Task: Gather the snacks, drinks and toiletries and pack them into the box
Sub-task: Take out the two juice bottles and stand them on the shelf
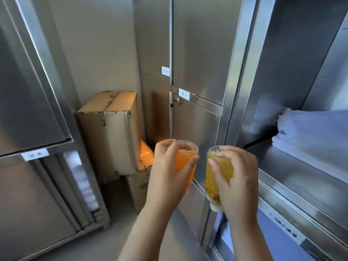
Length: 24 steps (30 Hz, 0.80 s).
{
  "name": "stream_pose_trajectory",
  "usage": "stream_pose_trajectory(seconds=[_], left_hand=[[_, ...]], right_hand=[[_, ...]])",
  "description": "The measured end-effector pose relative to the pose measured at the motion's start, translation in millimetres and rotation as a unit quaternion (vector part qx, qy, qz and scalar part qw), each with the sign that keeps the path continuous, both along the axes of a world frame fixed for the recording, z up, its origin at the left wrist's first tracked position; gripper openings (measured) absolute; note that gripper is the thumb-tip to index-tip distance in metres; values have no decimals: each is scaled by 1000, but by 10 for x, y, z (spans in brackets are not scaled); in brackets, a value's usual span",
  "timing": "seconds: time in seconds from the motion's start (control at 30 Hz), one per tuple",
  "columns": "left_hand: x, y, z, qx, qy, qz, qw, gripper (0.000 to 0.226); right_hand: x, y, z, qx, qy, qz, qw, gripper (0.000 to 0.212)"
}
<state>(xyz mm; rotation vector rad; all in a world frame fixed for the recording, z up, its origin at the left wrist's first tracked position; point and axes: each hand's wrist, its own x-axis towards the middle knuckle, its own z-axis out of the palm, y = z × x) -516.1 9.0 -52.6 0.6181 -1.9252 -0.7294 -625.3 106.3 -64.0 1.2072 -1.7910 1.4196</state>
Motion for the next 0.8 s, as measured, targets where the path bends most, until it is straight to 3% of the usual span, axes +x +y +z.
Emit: stream_pose_trajectory(seconds=[0.2, 0.47, 0.8], left_hand=[[1044, -316, 72, -15, 9, 93, 996, 17], [2834, -842, 197, -34, 0, 223, 974, 18], [5121, -1474, 113, -65, -54, 394, 915, 19]], right_hand=[[831, -523, 111, -6, 30, 85, 996, 24], [2530, -1439, 199, -7, 37, 220, 975, 30], [4836, -2559, 79, -12, -16, 367, 930, 30]])
